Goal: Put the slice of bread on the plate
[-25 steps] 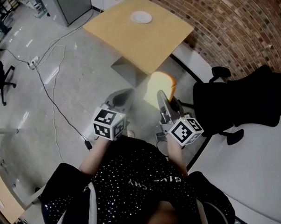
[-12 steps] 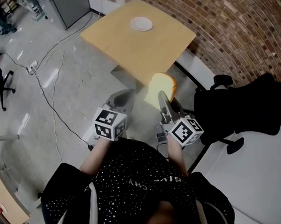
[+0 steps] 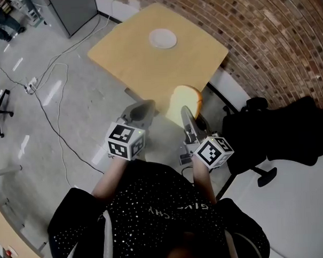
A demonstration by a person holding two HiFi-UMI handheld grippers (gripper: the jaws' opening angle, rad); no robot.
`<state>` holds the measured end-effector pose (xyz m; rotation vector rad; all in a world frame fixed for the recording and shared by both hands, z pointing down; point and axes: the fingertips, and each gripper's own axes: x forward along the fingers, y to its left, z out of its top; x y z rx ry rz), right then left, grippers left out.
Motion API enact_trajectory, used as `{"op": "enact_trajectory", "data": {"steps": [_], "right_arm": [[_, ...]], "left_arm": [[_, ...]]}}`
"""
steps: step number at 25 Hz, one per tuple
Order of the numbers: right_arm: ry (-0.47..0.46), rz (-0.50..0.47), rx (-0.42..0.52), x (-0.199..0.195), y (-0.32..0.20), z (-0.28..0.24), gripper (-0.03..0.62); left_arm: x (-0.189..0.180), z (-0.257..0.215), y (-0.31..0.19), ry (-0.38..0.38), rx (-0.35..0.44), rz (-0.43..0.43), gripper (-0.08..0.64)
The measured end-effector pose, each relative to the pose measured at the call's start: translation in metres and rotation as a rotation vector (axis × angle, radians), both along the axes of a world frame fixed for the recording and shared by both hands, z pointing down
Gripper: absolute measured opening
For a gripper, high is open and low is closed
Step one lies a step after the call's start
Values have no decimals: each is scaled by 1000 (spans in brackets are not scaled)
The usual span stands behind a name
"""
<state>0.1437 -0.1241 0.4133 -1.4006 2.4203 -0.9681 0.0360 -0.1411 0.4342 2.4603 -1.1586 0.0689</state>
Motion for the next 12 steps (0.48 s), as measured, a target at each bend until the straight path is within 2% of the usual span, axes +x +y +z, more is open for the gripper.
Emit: {"op": "enact_trajectory", "data": {"steps": [5,12], "right_arm": [[2,-9,-30,-17,-51,4,94],[5,-8,-67,-34,-120,15,94]], "left_arm": [[-16,2,-54,-8,-10,-8,9],[-37,21,-120,-5,-66,-15,9]]}}
